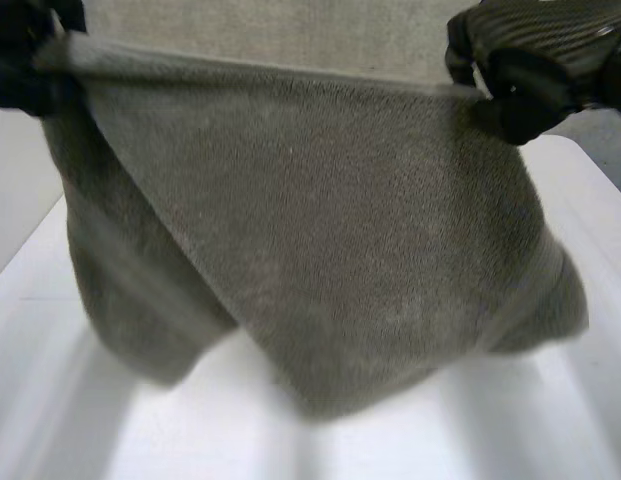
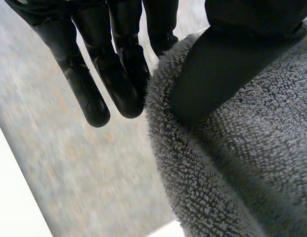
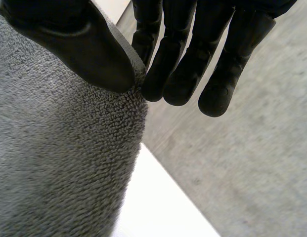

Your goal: Fold the towel.

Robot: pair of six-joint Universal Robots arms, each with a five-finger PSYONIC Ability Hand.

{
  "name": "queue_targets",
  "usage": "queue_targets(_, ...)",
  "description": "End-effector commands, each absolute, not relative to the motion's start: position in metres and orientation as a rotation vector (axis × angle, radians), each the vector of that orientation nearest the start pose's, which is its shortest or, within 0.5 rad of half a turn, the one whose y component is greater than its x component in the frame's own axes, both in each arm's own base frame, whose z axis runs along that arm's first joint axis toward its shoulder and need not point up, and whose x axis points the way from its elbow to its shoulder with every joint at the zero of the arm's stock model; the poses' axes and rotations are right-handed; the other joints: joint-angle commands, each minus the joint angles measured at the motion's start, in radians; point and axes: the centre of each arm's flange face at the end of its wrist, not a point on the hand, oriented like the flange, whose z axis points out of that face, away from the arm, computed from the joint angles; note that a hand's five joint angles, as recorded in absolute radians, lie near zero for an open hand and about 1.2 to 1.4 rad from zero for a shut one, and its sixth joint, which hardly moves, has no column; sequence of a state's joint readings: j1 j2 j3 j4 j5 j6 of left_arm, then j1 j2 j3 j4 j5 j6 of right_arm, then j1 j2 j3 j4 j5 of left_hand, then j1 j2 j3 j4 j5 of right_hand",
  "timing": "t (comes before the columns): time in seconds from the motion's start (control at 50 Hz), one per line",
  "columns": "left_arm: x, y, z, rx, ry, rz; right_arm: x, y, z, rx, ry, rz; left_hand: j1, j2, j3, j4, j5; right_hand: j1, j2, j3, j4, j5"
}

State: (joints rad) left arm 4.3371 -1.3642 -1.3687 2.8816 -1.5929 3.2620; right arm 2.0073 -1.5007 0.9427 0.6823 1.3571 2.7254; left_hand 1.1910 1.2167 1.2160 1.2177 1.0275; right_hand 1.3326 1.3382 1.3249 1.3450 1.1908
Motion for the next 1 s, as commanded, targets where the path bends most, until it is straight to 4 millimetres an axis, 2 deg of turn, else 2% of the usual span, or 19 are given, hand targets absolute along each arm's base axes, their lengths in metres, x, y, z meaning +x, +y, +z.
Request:
queue_targets(0.02, -0.233, -0.235, 0.333, 0.598, 2.395, -2.186, 0.280, -0.233, 0.359, -1.168, 2.053, -1.780, 0.205, 0.180, 0.180, 0.179, 0.194, 0.064, 0.058, 0.071, 0.051, 0.031)
queue_targets(0.1, -0.245, -0.261, 0.303, 0.628, 2.469, -2.086, 0.299, -0.275, 0.328, -1.160, 2.083, -1.804, 0.205, 0.180, 0.180, 0.179, 0.194, 0.064, 0.058, 0.071, 0.051, 0.031)
queue_targets(0.14, -0.259, -0.290, 0.291, 0.620, 2.470, -2.097, 0.306, -0.288, 0.323, -1.148, 2.055, -1.862, 0.205, 0.180, 0.180, 0.179, 0.194, 0.064, 0.058, 0.071, 0.051, 0.031)
queue_targets(0.2, -0.266, -0.304, 0.292, 0.608, 2.442, -2.141, 0.325, -0.309, 0.329, -1.104, 1.915, -2.043, 0.205, 0.180, 0.180, 0.179, 0.194, 0.064, 0.058, 0.071, 0.051, 0.031)
queue_targets(0.26, -0.276, -0.327, 0.320, 0.546, 2.315, -2.332, 0.333, -0.324, 0.356, -0.991, 1.717, -2.278, 0.205, 0.180, 0.180, 0.179, 0.194, 0.064, 0.058, 0.071, 0.051, 0.031)
queue_targets(0.3, -0.279, -0.336, 0.364, 0.402, 2.143, -2.581, 0.336, -0.326, 0.374, -0.925, 1.610, -2.391, 0.205, 0.180, 0.180, 0.179, 0.194, 0.064, 0.058, 0.071, 0.051, 0.031)
queue_targets(0.32, -0.279, -0.336, 0.364, 0.401, 2.142, -2.582, 0.336, -0.326, 0.374, -0.925, 1.609, -2.392, 0.205, 0.180, 0.180, 0.179, 0.194, 0.064, 0.058, 0.071, 0.051, 0.031)
queue_targets(0.36, -0.279, -0.335, 0.386, 0.312, 2.061, -2.705, 0.332, -0.326, 0.410, -0.784, 1.428, -2.587, 0.205, 0.180, 0.180, 0.179, 0.194, 0.064, 0.058, 0.071, 0.051, 0.031)
queue_targets(0.4, -0.278, -0.323, 0.424, 0.163, 1.941, -2.897, 0.329, -0.321, 0.426, -0.733, 1.353, -2.643, 0.205, 0.180, 0.180, 0.179, 0.194, 0.064, 0.058, 0.071, 0.051, 0.031)
queue_targets(0.48, -0.273, -0.311, 0.435, 0.108, 1.935, -2.931, 0.324, -0.310, 0.437, -0.721, 1.321, -2.668, 0.205, 0.180, 0.180, 0.179, 0.194, 0.064, 0.058, 0.071, 0.051, 0.031)
queue_targets(0.54, -0.270, -0.305, 0.416, 0.132, 2.031, -2.844, 0.319, -0.302, 0.430, -0.759, 1.386, -2.628, 0.205, 0.180, 0.180, 0.179, 0.194, 0.064, 0.058, 0.071, 0.051, 0.031)
queue_targets(0.7, -0.259, -0.280, 0.327, 0.226, 2.371, -2.472, 0.309, -0.282, 0.357, -1.025, 1.756, -2.356, 0.205, 0.180, 0.180, 0.179, 0.194, 0.064, 0.058, 0.071, 0.051, 0.031)
queue_targets(0.8, -0.251, -0.263, 0.271, 0.293, 2.518, -2.247, 0.300, -0.257, 0.269, -1.234, 2.041, -2.021, 0.205, 0.180, 0.180, 0.179, 0.194, 0.064, 0.058, 0.071, 0.051, 0.031)
queue_targets(0.82, -0.248, -0.257, 0.251, 0.322, 2.551, -2.175, 0.300, -0.257, 0.269, -1.234, 2.042, -2.020, 0.205, 0.180, 0.180, 0.179, 0.194, 0.064, 0.058, 0.071, 0.051, 0.031)
queue_targets(0.84, -0.246, -0.252, 0.233, 0.359, 2.572, -2.106, 0.301, -0.246, 0.243, -1.290, 2.087, -1.910, 0.205, 0.180, 0.180, 0.179, 0.194, 0.064, 0.058, 0.071, 0.051, 0.031)
queue_targets(0.86, -0.246, -0.252, 0.233, 0.359, 2.573, -2.105, 0.301, -0.246, 0.243, -1.291, 2.088, -1.909, 0.205, 0.180, 0.180, 0.179, 0.194, 0.064, 0.058, 0.071, 0.051, 0.031)
queue_targets(0.9, -0.244, -0.246, 0.217, 0.401, 2.582, -2.053, 0.300, -0.231, 0.191, -1.377, 2.200, -1.698, 0.205, 0.180, 0.180, 0.179, 0.194, 0.064, 0.058, 0.071, 0.051, 0.031)
queue_targets(0.94, -0.241, -0.239, 0.186, 0.486, 2.588, -1.949, 0.297, -0.226, 0.170, -1.406, 2.247, -1.609, 0.205, 0.180, 0.180, 0.179, 0.194, 0.064, 0.058, 0.071, 0.051, 0.031)
queue_targets(1.0, -0.239, -0.234, 0.166, 0.564, 2.573, -1.882, 0.294, -0.219, 0.142, -1.440, 2.298, -1.495, 0.205, 0.180, 0.180, 0.179, 0.194, 0.064, 0.058, 0.071, 0.051, 0.031)
